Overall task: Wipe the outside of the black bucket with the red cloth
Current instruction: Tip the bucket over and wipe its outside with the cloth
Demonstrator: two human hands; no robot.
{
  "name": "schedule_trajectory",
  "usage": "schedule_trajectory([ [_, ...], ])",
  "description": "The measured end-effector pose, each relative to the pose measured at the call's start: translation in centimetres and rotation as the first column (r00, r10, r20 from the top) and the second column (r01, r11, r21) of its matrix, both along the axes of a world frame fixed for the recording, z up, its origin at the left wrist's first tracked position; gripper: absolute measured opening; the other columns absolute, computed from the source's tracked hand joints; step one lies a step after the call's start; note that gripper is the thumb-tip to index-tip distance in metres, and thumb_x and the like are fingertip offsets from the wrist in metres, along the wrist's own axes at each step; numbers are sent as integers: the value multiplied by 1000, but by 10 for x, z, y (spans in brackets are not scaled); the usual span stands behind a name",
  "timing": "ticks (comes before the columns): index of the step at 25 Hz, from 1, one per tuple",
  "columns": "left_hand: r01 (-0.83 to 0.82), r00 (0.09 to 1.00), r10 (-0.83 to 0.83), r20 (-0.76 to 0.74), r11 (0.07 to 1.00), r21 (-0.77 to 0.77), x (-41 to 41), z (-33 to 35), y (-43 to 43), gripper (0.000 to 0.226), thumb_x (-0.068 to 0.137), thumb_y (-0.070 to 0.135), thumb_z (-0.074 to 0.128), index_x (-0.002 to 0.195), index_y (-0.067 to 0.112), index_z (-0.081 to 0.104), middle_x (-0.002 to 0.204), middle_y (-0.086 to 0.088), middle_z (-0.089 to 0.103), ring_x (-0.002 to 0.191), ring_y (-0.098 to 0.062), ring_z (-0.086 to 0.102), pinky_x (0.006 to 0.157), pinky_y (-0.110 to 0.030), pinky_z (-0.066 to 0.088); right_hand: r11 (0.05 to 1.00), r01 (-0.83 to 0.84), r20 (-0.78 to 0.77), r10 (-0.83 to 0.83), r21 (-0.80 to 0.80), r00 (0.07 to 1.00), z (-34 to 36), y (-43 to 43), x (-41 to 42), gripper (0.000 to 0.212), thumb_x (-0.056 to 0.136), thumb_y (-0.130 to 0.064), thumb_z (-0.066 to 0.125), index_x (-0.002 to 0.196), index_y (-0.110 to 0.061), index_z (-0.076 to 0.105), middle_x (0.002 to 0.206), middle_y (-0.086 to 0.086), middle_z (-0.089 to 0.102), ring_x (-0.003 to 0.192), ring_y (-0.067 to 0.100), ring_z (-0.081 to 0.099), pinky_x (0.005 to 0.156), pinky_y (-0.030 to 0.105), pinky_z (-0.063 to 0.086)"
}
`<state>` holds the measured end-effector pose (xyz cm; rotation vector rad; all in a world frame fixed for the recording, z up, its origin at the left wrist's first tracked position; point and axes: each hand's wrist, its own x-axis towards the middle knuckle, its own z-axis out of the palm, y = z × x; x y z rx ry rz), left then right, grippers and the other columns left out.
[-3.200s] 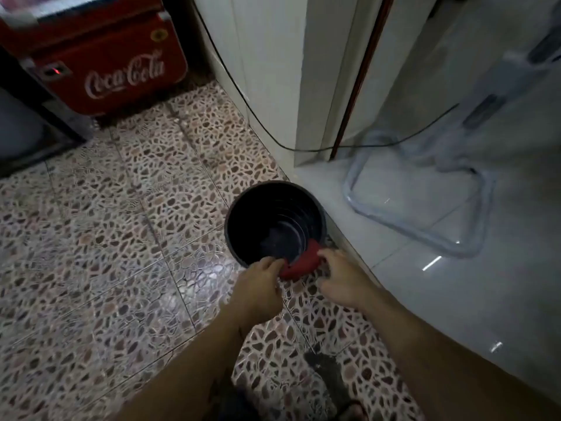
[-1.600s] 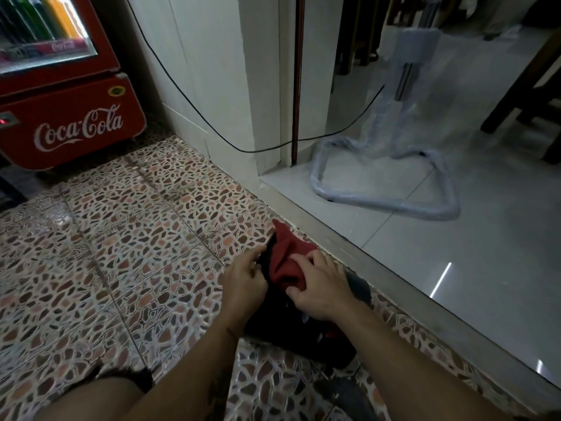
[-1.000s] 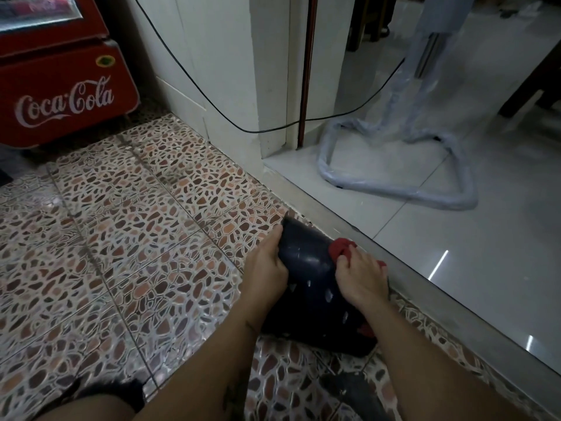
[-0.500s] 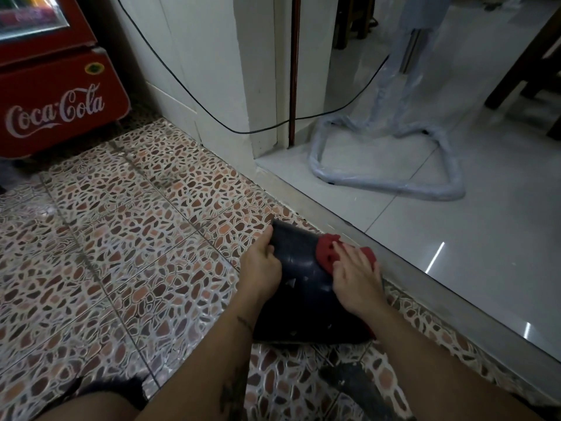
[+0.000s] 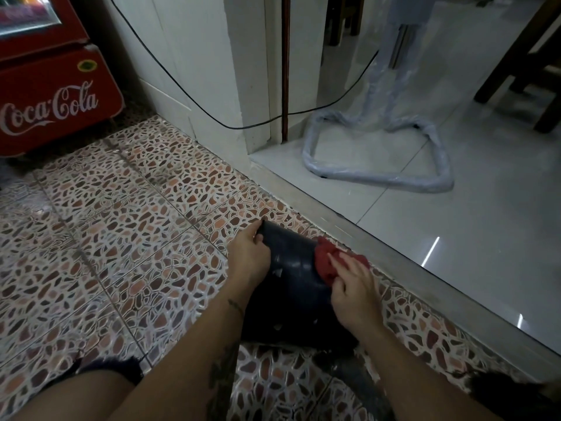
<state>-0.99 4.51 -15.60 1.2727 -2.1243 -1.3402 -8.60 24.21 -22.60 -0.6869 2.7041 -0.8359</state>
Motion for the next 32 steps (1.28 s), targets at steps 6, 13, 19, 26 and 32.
schedule_trajectory([
  [6, 280, 958, -276, 77, 850, -446, 56, -22, 10, 51, 98, 26, 38, 149, 26, 41, 153, 6, 43, 136, -14, 41, 112, -38, 33, 987, 145, 28, -147, 72, 989, 23, -10, -21, 56, 85, 0, 55, 135, -22, 63, 141, 4, 60, 128, 31, 51, 108, 45, 43],
  [13, 245, 963, -270, 15, 845, -475, 48, -35, 8, 53, 98, 6, 43, 149, 19, 42, 154, -1, 43, 139, -17, 41, 115, -29, 28, 943, -320, -102, 329, 94, 939, 32, -52, 14, 61, 93, -55, 38, 152, -38, 36, 157, -3, 33, 143, 23, 22, 118, 50, 22],
  [19, 185, 974, -220, -51, 907, -378, 38, -33, 5, 49, 99, 9, 42, 147, 21, 45, 152, 0, 45, 139, -12, 40, 115, -21, 24, 969, -107, 0, 110, 222, 994, 5, -18, -18, 63, 100, -53, 12, 157, -29, 25, 165, 5, 26, 152, 26, 20, 124, 53, 9],
  [26, 185, 971, -226, -75, 914, -360, 35, -40, 1, 50, 98, 16, 39, 147, 20, 45, 151, -2, 46, 138, -11, 39, 110, -8, 18, 965, -14, 204, -42, 263, 978, 23, -73, -61, 40, 90, -24, 38, 121, -16, 62, 132, 17, 62, 119, 37, 57, 98, 42, 42],
  [32, 141, 980, -174, -96, 949, -280, 28, -45, -9, 51, 96, 11, 41, 144, 28, 48, 145, 4, 52, 129, -3, 45, 101, -3, 25, 964, -220, 99, 237, -151, 967, 22, -113, -9, 46, 96, -21, 42, 137, -20, 62, 145, 6, 58, 135, 25, 48, 116, 38, 34],
])
